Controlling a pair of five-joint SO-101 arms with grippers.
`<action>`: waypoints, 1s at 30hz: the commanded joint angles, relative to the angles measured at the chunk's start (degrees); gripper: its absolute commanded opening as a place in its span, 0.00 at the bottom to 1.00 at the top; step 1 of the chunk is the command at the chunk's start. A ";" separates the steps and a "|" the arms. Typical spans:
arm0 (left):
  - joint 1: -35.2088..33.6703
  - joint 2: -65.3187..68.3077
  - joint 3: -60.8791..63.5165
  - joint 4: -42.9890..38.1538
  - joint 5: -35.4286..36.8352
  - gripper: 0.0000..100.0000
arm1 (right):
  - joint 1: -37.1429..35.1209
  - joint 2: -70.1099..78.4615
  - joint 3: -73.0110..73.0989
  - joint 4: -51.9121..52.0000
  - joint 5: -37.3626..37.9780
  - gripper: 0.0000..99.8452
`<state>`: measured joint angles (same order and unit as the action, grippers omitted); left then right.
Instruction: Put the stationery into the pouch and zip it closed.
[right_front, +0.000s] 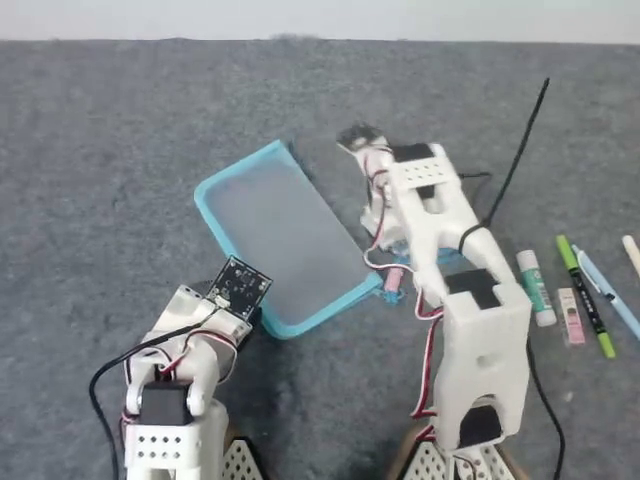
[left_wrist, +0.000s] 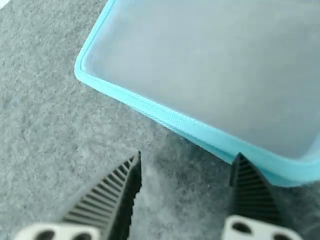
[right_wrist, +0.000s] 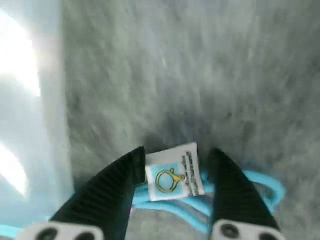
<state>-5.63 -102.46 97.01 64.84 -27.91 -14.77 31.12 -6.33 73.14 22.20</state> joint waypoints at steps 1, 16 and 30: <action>-0.26 0.18 -0.31 -1.32 -0.18 0.26 | 3.47 -3.30 4.66 1.10 1.58 0.12; -0.09 0.18 -0.31 -1.32 -0.18 0.26 | 0.31 -48.48 44.66 -7.25 1.85 0.12; 0.09 0.44 -0.31 -1.23 -0.18 0.26 | -10.42 -56.48 48.00 -1.19 17.93 0.20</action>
<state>-5.63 -102.46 97.01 64.84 -27.91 -24.35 -26.81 41.14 74.29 35.38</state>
